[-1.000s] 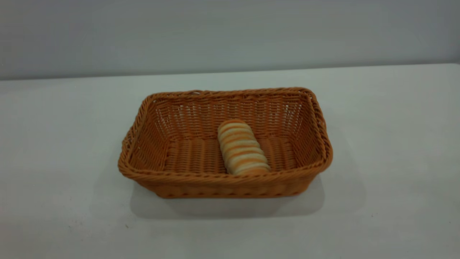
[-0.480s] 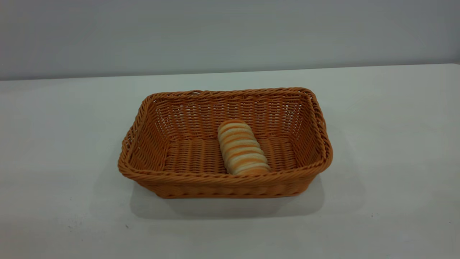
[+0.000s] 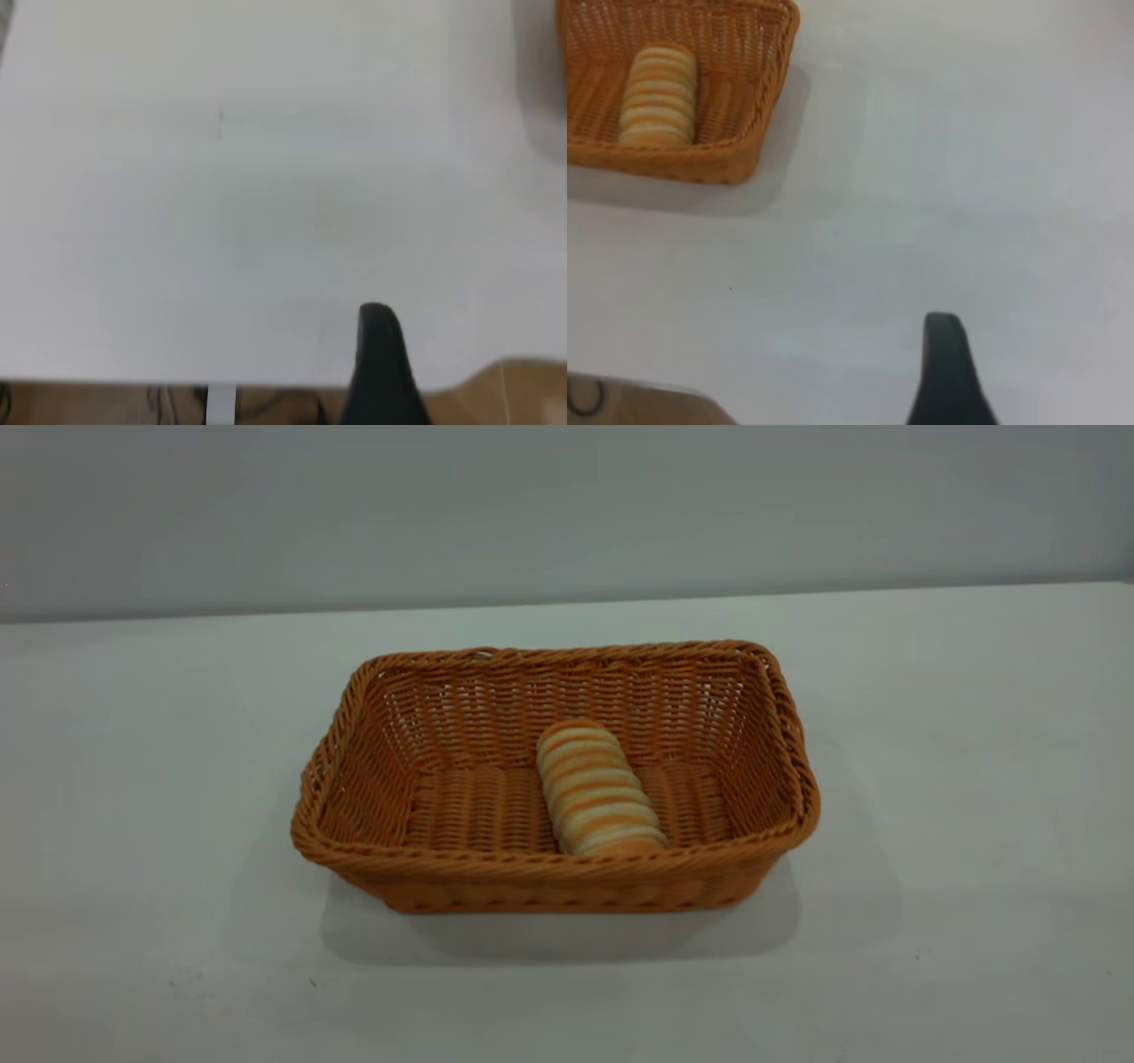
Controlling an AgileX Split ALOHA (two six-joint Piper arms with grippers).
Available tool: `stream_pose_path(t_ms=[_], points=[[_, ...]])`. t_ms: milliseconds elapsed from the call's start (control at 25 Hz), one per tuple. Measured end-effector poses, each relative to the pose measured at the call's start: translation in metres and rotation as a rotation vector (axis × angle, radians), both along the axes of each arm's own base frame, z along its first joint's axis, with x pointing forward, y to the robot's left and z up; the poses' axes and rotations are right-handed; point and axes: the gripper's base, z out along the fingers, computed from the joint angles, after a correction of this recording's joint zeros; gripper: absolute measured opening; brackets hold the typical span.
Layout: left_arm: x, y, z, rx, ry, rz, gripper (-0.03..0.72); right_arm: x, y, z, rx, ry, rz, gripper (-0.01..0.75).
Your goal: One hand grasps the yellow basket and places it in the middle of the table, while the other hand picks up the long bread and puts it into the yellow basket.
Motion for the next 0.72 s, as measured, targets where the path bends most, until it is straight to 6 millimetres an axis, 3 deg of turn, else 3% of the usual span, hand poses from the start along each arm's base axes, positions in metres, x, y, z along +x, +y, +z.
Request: stream_pose_path(t_ms=[120, 720], points=[[-0.0094, -0.0002, -0.0013, 0.001, -0.057, 0.0, 0.582, 0.0, 0.0, 0.0, 0.0, 0.0, 0.001, 0.559], [-0.0105, -0.0003, -0.0016, 0.002, -0.063, 0.0, 0.582, -0.0003, 0.0, 0.0, 0.001, -0.002, 0.004, 0.559]])
